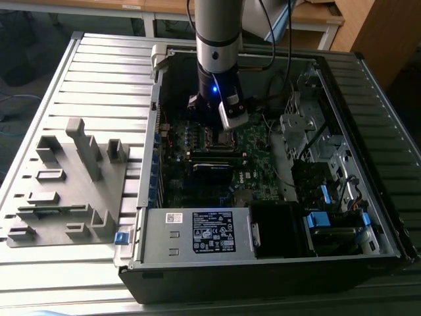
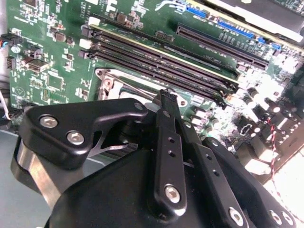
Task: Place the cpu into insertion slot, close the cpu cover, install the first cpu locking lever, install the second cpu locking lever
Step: 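Install the second cpu locking lever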
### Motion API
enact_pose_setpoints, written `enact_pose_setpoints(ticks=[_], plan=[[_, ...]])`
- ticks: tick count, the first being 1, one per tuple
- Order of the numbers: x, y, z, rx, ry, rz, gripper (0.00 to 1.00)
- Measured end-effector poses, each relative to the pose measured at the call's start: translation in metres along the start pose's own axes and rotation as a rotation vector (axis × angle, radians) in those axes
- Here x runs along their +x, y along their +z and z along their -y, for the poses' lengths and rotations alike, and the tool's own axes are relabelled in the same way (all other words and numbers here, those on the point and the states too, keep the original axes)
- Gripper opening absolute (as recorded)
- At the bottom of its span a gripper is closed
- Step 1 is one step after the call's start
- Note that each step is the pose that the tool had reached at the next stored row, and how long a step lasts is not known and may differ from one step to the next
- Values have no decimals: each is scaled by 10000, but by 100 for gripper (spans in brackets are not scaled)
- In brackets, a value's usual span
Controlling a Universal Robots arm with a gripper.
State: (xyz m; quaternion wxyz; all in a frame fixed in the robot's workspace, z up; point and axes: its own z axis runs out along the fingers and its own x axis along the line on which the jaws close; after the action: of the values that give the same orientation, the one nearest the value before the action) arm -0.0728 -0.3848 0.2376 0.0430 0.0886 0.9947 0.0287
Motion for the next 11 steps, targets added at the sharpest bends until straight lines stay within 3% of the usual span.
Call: enact_pose_setpoints(ticks=[11], plan=[[5,0,1,-1,0,2,11]])
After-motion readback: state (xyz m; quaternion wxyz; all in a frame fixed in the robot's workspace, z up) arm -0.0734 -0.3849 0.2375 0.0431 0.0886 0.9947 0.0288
